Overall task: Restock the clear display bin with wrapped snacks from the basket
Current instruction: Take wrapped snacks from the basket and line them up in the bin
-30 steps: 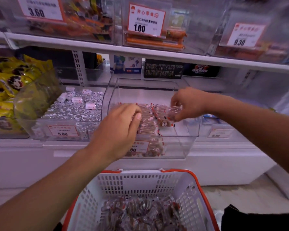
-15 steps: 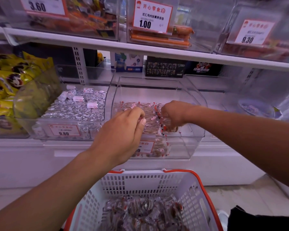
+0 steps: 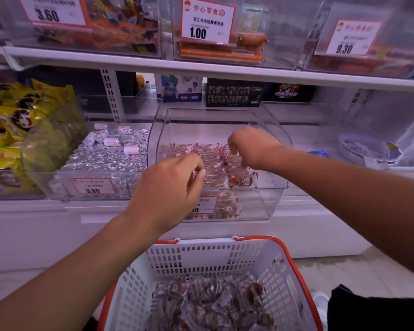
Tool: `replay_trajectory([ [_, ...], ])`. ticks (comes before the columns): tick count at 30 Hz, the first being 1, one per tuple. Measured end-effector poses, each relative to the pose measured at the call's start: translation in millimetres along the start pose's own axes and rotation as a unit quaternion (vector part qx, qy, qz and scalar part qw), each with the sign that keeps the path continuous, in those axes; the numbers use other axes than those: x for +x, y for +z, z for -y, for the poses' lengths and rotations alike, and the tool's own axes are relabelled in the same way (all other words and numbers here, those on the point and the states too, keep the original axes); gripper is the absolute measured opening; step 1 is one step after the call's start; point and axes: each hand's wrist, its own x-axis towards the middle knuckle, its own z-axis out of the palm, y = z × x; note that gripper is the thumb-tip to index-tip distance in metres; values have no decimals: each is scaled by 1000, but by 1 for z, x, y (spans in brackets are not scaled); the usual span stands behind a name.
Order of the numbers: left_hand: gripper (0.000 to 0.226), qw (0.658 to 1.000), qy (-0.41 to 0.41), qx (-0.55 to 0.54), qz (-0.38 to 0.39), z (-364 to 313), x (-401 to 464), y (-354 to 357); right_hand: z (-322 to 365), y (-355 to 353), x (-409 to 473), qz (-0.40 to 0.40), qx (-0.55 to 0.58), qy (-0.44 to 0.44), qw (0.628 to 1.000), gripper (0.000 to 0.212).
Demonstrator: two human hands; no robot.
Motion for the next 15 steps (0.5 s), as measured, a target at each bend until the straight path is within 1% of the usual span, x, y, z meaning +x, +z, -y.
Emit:
replay_trajectory([
  [2, 17, 997, 58, 17, -41, -2, -5, -4, 4, -11, -15, -66, 18, 20, 997, 23],
  [3, 20, 994, 94, 21, -50, -2, -8, -5, 4, -14, -25, -114, 46, 32, 992, 19],
  [4, 22, 990, 133, 16, -43, -1, -13, -4, 5, -15, -40, -178, 87, 38, 979, 15],
  [5, 24, 985, 170, 4, -22, 1, -19, 0, 7, -11, -57, -262, 143, 29, 954, 11],
  [6, 25, 981, 191, -7, 12, 3, -26, 7, 12, -2, -75, -352, 202, 8, 914, 7],
  [7, 25, 979, 198, -8, 50, 5, -34, 16, 21, 12, -92, -421, 247, -8, 873, 6],
  [8, 23, 977, 186, 12, 106, 7, -46, 29, 34, 33, -108, -453, 282, -7, 846, 6],
  [9, 21, 967, 153, 53, 198, 10, -61, 45, 49, 63, -121, -454, 298, 10, 840, 6],
  [10, 18, 939, 92, 100, 316, 13, -76, 60, 64, 97, -131, -405, 306, 24, 861, 4],
  [11, 19, 894, 19, 136, 426, 20, -94, 74, 78, 134, -139, -274, 320, 34, 906, 4],
  [12, 26, 834, -46, 157, 527, 28, -114, 88, 90, 168, -148, -81, 319, 50, 943, 14],
  [13, 37, 757, -99, 166, 624, 37, -137, 102, 99, 206, -158, 122, 279, 43, 951, 31],
  [14, 46, 684, -142, 162, 697, 44, -160, 113, 104, 241, -171, 288, 239, 17, 927, 50],
  [15, 49, 633, -173, 160, 737, 49, -181, 124, 107, 271, -186, 402, 218, 8, 889, 64],
])
